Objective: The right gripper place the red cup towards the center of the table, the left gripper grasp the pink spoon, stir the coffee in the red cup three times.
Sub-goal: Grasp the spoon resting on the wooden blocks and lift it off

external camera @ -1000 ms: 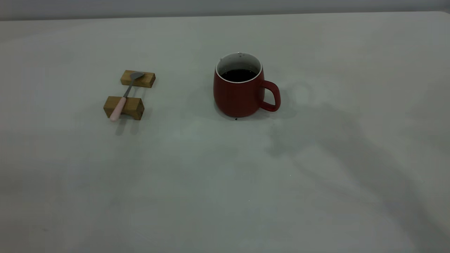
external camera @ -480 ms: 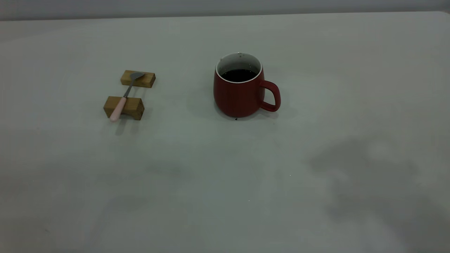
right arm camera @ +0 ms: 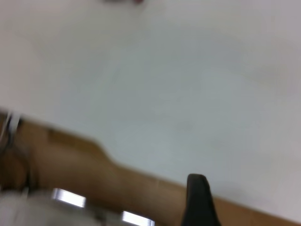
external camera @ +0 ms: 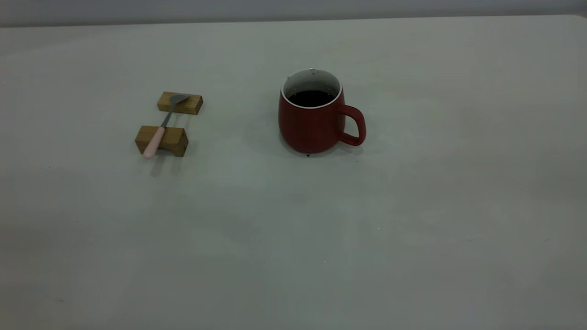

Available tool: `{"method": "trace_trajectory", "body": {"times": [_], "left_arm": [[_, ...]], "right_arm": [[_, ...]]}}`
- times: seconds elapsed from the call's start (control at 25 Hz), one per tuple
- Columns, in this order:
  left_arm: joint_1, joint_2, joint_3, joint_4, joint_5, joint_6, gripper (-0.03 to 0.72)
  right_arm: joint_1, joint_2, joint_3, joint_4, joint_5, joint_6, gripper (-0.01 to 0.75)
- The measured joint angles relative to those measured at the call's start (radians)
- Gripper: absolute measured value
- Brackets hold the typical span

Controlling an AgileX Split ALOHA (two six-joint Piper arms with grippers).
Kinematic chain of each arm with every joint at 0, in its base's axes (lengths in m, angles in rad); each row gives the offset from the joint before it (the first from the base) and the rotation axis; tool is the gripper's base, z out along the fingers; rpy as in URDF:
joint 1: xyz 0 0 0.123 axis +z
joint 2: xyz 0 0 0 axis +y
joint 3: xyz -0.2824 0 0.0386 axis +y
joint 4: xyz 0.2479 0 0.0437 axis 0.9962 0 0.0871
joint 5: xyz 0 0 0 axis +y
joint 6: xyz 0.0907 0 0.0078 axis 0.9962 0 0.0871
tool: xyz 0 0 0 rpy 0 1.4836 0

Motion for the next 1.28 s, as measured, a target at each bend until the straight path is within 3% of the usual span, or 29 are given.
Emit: {"method": "trace_trajectory", "body": {"times": [0.16,0.4,1.28], "left_arm": [[0.000,0.000,0.000,0.000,0.000,0.000,0.432],[0.000,0.000,0.000,0.000,0.000,0.000,0.432],[0.000,0.000,0.000,0.000,0.000,0.000,0.432]], "right_arm": [[-0.082,-0.181,0.094,-0.023,-0.023,0.001,0.585],[-0.163,-0.308,0.107,-0.046,-0.014,0.008,0.585],[-0.177,-0.396,0.107,-0.080,0.035,0.038,0.585]]}}
